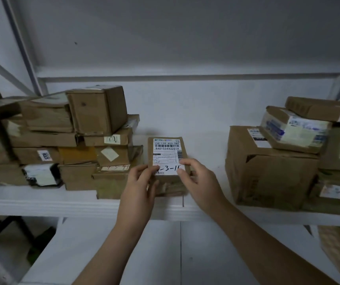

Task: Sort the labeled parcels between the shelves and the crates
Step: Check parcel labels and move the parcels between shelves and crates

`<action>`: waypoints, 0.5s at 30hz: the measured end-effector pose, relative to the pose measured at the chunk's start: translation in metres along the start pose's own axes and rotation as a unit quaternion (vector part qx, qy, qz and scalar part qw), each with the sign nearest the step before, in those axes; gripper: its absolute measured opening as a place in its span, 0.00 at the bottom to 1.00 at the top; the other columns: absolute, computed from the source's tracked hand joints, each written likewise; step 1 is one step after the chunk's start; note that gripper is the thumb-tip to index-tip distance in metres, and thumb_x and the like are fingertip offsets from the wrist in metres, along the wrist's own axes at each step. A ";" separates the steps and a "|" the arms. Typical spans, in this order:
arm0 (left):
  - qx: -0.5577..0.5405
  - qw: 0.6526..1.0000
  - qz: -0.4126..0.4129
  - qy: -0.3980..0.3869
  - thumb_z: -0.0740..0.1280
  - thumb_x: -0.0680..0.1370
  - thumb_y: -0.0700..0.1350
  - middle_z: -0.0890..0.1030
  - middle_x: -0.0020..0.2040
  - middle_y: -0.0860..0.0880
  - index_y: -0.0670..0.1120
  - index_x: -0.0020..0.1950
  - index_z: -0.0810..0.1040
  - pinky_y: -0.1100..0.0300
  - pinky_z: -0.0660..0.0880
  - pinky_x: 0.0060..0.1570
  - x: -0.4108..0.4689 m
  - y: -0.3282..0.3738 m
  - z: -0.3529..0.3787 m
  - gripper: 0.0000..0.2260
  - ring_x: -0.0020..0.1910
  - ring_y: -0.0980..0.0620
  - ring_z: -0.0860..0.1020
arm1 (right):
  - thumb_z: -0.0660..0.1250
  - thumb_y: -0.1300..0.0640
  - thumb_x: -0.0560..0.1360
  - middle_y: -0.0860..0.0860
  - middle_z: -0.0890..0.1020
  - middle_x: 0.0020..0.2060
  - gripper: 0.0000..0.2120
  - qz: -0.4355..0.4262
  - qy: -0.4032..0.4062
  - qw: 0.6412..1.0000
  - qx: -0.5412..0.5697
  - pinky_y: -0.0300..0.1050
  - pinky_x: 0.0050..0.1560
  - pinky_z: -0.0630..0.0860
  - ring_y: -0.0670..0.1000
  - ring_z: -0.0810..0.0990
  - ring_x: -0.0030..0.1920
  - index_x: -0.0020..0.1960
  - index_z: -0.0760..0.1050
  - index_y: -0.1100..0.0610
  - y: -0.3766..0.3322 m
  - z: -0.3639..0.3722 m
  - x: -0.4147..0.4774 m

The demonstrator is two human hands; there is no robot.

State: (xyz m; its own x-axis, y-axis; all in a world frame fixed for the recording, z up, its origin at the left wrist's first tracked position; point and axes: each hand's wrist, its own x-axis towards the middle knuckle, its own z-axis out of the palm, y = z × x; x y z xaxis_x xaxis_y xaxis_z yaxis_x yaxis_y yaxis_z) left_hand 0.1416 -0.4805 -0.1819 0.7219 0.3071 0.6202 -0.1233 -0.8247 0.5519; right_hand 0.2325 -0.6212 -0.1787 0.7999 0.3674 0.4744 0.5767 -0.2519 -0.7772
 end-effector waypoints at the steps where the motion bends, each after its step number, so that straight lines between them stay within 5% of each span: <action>1: 0.013 1.000 -0.004 -0.009 0.66 0.77 0.37 0.71 0.61 0.49 0.46 0.63 0.76 0.59 0.75 0.53 0.002 -0.006 -0.001 0.15 0.54 0.52 0.75 | 0.68 0.55 0.76 0.50 0.80 0.56 0.14 0.002 -0.011 1.000 -0.022 0.46 0.56 0.77 0.48 0.79 0.53 0.61 0.75 0.54 0.003 0.006 0.000; 7: 0.136 0.989 0.037 -0.053 0.68 0.74 0.35 0.76 0.58 0.44 0.42 0.61 0.78 0.56 0.75 0.44 0.012 -0.034 -0.002 0.16 0.50 0.45 0.77 | 0.69 0.59 0.75 0.52 0.71 0.55 0.17 -0.042 -0.023 0.986 -0.160 0.27 0.44 0.67 0.45 0.73 0.43 0.63 0.75 0.56 0.018 0.030 0.003; 15: 0.287 0.943 0.154 -0.070 0.75 0.68 0.43 0.81 0.55 0.43 0.41 0.61 0.78 0.48 0.75 0.52 0.025 -0.057 -0.013 0.22 0.54 0.41 0.78 | 0.66 0.58 0.77 0.54 0.71 0.58 0.16 -0.061 0.018 0.969 -0.240 0.41 0.41 0.73 0.52 0.77 0.46 0.65 0.73 0.57 0.020 0.057 0.014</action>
State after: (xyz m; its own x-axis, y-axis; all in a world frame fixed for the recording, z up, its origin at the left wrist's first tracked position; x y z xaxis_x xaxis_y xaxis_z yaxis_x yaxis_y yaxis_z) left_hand 0.1582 -0.4201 -0.1906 0.7998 -0.0214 0.5999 0.0181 -0.9981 -0.0597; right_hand 0.2457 -0.5706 -0.2114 0.7216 0.3909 0.5713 0.6706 -0.5995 -0.4368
